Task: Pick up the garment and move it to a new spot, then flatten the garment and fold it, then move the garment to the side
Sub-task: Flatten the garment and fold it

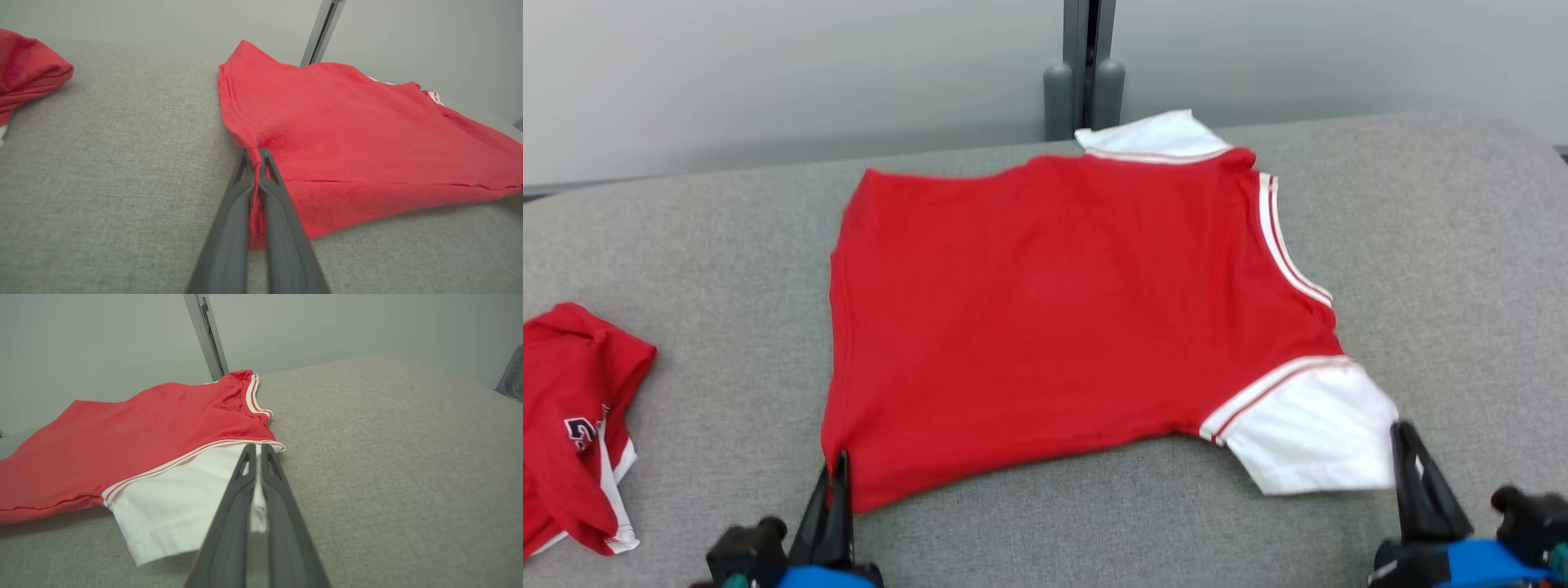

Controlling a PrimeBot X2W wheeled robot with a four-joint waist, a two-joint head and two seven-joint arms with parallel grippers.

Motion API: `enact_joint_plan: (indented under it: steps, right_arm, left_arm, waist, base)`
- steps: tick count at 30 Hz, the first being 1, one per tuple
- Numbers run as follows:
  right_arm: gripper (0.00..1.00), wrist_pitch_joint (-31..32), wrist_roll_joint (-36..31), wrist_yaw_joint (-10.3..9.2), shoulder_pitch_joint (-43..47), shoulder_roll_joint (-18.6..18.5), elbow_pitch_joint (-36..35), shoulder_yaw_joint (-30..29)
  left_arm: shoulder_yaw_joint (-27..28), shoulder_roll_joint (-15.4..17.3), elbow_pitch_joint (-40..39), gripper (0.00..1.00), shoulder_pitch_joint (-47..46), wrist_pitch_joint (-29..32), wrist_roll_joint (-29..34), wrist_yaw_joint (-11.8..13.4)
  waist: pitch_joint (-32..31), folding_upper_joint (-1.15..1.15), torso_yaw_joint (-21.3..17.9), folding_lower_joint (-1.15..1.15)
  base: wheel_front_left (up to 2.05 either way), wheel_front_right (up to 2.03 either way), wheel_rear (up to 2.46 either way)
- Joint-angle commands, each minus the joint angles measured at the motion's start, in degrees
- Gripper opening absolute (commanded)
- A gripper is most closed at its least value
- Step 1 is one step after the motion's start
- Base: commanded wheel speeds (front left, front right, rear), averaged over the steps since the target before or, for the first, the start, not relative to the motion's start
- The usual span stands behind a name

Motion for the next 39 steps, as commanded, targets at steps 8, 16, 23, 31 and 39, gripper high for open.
enact_joint_plan:
  steps: [8, 16, 23, 31, 39]
  right_arm:
    - [0.00, -0.04, 0.31, -0.02, 10.56, 0.06, 0.01, -0.21]
    - [0.00, -0.04, 0.92, -0.02, 12.61, 1.05, -2.84, -1.84]
    - [0.00, -0.03, 1.72, -0.01, 3.85, 1.68, -2.09, -1.61]
    - [0.00, -0.04, 0.76, -0.01, -10.35, -0.07, 3.89, 0.99]
    - [0.00, -0.03, -0.18, -0.01, -22.22, -2.29, 12.53, 1.87]
  left_arm:
    - [-0.17, 0.02, -2.94, 0.00, 8.95, -0.15, -0.08, 0.79]
    - [-1.14, 0.00, -7.69, 0.00, 11.57, -0.16, 1.34, 1.13]
    - [-2.65, -0.01, -5.52, 0.00, 4.34, -0.15, -1.04, 2.82]
    - [-4.55, 0.01, -2.18, 0.00, -5.15, -0.16, -2.17, 5.20]
    - [-4.67, 0.01, 2.12, 0.00, -12.08, -0.15, -2.69, 8.14]
  waist:
    - [-6.36, 0.00, 0.42, 0.02]
    - [-8.02, 0.00, 1.20, 0.02]
    - [-4.75, 0.00, 1.44, 0.02]
    - [0.83, 0.00, 1.80, 0.02]
    - [5.41, 0.00, 3.09, 0.02]
  base:
    - [0.00, 0.00, 0.00]
    - [0.00, 0.00, 0.00]
    - [0.00, 0.00, 0.00]
    - [0.00, 0.00, 0.00]
    - [0.00, 0.00, 0.00]
